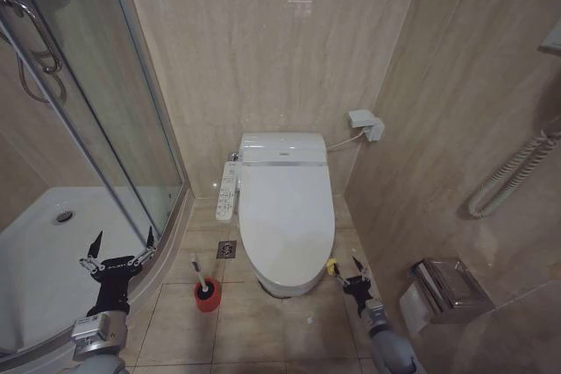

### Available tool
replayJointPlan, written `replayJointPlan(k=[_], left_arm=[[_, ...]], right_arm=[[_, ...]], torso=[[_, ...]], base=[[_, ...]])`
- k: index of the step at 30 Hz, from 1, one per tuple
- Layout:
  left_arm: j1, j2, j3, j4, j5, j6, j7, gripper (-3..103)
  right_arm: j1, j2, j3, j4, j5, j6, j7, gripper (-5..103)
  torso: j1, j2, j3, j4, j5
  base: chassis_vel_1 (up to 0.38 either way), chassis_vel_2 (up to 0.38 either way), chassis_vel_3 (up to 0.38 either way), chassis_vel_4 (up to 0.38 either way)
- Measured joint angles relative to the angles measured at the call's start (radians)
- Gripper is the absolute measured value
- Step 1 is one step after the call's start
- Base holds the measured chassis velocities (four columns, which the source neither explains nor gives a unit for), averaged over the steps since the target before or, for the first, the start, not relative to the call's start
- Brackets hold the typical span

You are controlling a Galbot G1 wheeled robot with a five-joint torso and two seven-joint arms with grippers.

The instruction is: Open the toilet lid, clean the toilet bowl with a toilet brush, close the toilet lid, and flush.

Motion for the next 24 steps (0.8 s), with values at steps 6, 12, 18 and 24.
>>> replayJointPlan(k=[6, 12, 18, 24], left_arm=[[0.0, 0.0, 0.0, 0.0, 0.0, 0.0, 0.0, 100], [0.0, 0.0, 0.0, 0.0, 0.0, 0.0, 0.0, 100], [0.0, 0.0, 0.0, 0.0, 0.0, 0.0, 0.0, 100], [0.0, 0.0, 0.0, 0.0, 0.0, 0.0, 0.0, 100]], right_arm=[[0.001, 0.023, 0.012, 0.007, -0.001, 0.001, 0.002, 63], [-0.003, 0.037, 0.023, 0.016, -0.005, 0.001, 0.002, 36], [-0.012, 0.039, 0.029, 0.026, -0.007, 0.0, 0.003, 9], [-0.022, 0.038, 0.045, 0.055, 0.004, 0.001, 0.005, 2]], torso=[[0.0, 0.0, 0.0, 0.0, 0.0], [0.0, 0.0, 0.0, 0.0, -0.0001], [0.0, 0.0, 0.0, 0.0, 0.0], [0.0, 0.0, 0.0, 0.0001, 0.0001]], base=[[0.0, 0.0, 0.0, 0.0], [0.0, 0.0, 0.0, 0.0], [0.0, 0.0, 0.0, 0.0], [0.0, 0.0, 0.0, 0.0]])
